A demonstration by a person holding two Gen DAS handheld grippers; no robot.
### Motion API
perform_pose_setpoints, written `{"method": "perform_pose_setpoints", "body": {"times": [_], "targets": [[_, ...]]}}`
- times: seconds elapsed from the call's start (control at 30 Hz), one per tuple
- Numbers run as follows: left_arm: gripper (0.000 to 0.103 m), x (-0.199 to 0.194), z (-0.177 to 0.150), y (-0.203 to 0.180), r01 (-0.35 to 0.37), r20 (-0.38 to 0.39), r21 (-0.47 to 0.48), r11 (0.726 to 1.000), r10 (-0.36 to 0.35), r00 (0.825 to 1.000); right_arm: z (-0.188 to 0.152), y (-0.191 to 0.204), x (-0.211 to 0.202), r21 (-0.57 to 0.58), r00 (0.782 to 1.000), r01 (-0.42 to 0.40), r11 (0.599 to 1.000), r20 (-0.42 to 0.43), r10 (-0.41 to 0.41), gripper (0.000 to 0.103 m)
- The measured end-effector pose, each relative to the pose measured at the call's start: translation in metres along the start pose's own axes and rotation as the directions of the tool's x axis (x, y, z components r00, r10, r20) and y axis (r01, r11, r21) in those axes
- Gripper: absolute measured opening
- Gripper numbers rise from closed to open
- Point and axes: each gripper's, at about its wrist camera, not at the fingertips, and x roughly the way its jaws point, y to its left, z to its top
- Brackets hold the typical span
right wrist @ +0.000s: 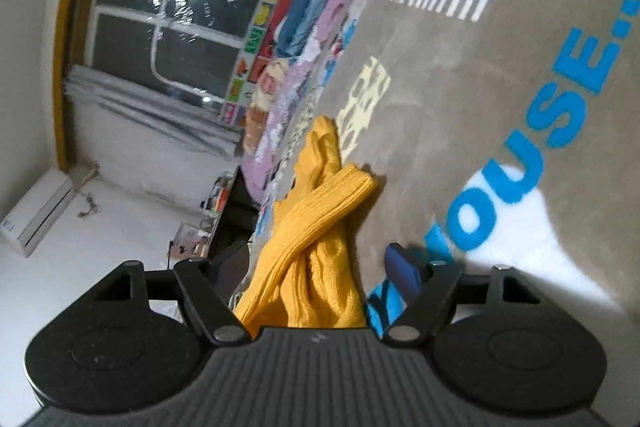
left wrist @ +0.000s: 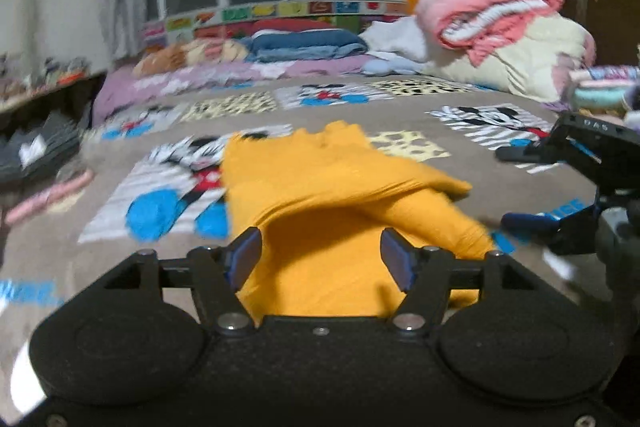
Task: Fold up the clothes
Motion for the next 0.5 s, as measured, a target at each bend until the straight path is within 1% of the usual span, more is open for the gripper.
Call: {"method": "perform_pose_setpoints", "body": {"times": [0.1, 0.23, 0.3, 0.33, 0.37, 0.43, 0.5], "targets": [[0.068, -0.001, -0.010, 0.021, -0.010, -0.013, -0.081, 0.997, 0.009, 1.000, 0.003, 0.005, 0.011, 0.028, 1.000, 0.021, 0.999, -0.003, -0.021, 0.075], [0.070, -0.001, -0.021, 0.034, 0.000, -0.014, -0.132, 0.991, -0.002, 1.000, 0.005, 0.011, 0.031, 0.028, 0.998, 0.062, 0.998, -0.014, -0.061, 0.074], [0.070, 0.001, -0.025, 0.036, 0.005, -0.015, -0.143, 0.990, -0.007, 1.000, 0.006, 0.013, 0.042, 0.033, 0.996, 0.085, 0.996, -0.012, -0.085, 0.073], [0.070, 0.003, -0.026, 0.036, 0.005, -0.017, -0.145, 0.989, -0.007, 1.000, 0.007, 0.014, 0.047, 0.036, 0.995, 0.097, 0.995, -0.012, -0.097, 0.068], [0.070, 0.004, -0.027, 0.036, 0.006, -0.018, -0.140, 0.990, -0.009, 1.000, 0.007, 0.015, 0.052, 0.039, 0.994, 0.109, 0.993, -0.011, -0.108, 0.064], [0.070, 0.007, -0.028, 0.034, 0.010, -0.018, -0.129, 0.992, -0.012, 1.000, 0.008, 0.016, 0.062, 0.045, 0.991, 0.132, 0.990, -0.010, -0.132, 0.062], [0.070, 0.011, -0.029, 0.030, -0.001, -0.018, -0.096, 0.995, -0.001, 1.000, 0.009, 0.018, 0.071, 0.049, 0.989, 0.149, 0.988, -0.007, -0.149, 0.059]]}}
